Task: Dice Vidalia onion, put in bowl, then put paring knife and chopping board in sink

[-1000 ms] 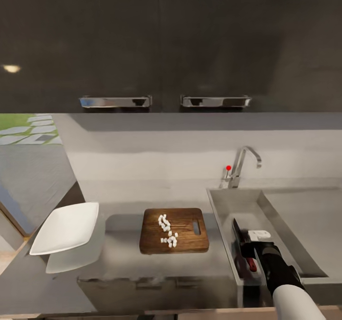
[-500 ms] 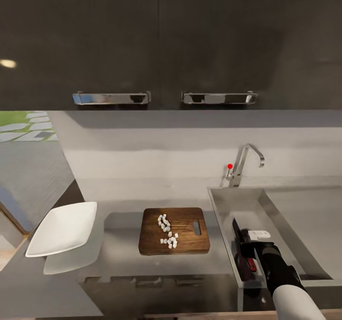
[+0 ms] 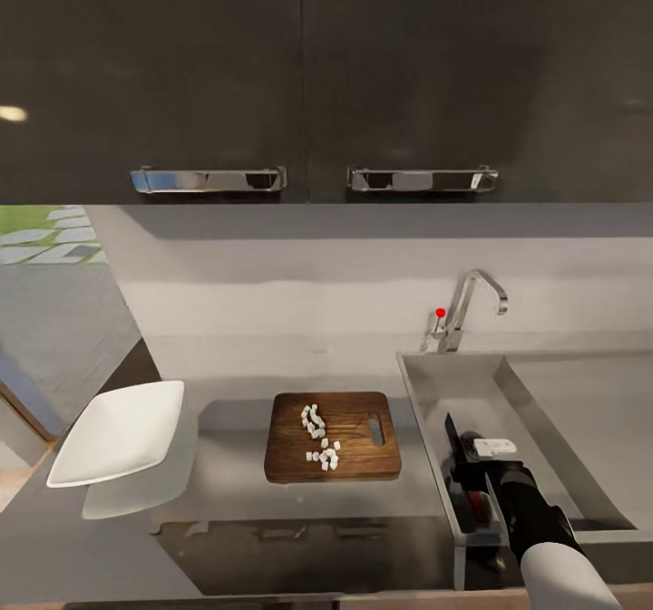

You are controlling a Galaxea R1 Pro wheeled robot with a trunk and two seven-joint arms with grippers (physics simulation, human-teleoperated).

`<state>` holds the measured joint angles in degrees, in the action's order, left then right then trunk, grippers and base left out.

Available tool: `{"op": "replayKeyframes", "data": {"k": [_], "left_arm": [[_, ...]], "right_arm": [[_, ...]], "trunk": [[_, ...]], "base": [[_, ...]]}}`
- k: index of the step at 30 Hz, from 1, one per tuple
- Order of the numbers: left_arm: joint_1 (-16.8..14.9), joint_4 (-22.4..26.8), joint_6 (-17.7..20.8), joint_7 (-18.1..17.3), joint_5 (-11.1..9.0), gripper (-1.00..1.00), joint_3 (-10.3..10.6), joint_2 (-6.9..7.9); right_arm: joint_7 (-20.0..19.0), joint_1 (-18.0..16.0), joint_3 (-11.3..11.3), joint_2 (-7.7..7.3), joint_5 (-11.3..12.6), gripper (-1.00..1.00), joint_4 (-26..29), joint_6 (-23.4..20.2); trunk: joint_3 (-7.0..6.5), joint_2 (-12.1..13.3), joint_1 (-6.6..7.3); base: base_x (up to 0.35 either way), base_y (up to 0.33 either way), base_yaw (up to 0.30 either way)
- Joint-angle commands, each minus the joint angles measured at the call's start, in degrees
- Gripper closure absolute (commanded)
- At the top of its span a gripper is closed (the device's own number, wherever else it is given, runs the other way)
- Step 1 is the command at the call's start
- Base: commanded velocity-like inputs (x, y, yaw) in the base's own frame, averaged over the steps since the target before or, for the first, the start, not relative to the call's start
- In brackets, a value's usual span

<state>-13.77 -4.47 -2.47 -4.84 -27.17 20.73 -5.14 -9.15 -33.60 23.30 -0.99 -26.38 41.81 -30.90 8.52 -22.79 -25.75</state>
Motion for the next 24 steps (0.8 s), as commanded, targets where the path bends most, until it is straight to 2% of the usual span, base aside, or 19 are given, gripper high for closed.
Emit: {"op": "replayKeyframes", "data": {"k": [1, 8, 20, 24], "left_arm": [[-0.1, -0.3, -0.3, -0.4, -0.6, -1.0, 0.4, -0.04], [-0.1, -0.3, -0.3, -0.3, -0.6, -1.0, 0.4, -0.02], [-0.1, -0.2, -0.4, -0.3, -0.6, -1.0, 0.4, 0.21], [-0.1, -0.2, -0.4, -0.3, -0.6, -1.0, 0.4, 0.22]], "right_arm": [[-0.5, 0.0, 0.2, 0.03, -0.6, -1.0, 0.1, -0.2], [-0.3, 0.0, 0.4, -0.04, -0.6, -1.0, 1.6, -0.3], [-0.3, 0.0, 0.4, 0.03, -0.6, -1.0, 11.5, -1.3], [-0.4, 0.0, 0.3, 0.03, -0.5, -1.0, 17.1, -3.3]], "trunk": [[0.16, -0.1, -0.03], [0.22, -0.1, -0.03], [-0.49, -0.1, -0.03], [-0.84, -0.1, -0.03]], "base": [[0.0, 0.0, 0.0], [0.0, 0.0, 0.0], [0.0, 0.0, 0.0], [0.0, 0.0, 0.0]]}}
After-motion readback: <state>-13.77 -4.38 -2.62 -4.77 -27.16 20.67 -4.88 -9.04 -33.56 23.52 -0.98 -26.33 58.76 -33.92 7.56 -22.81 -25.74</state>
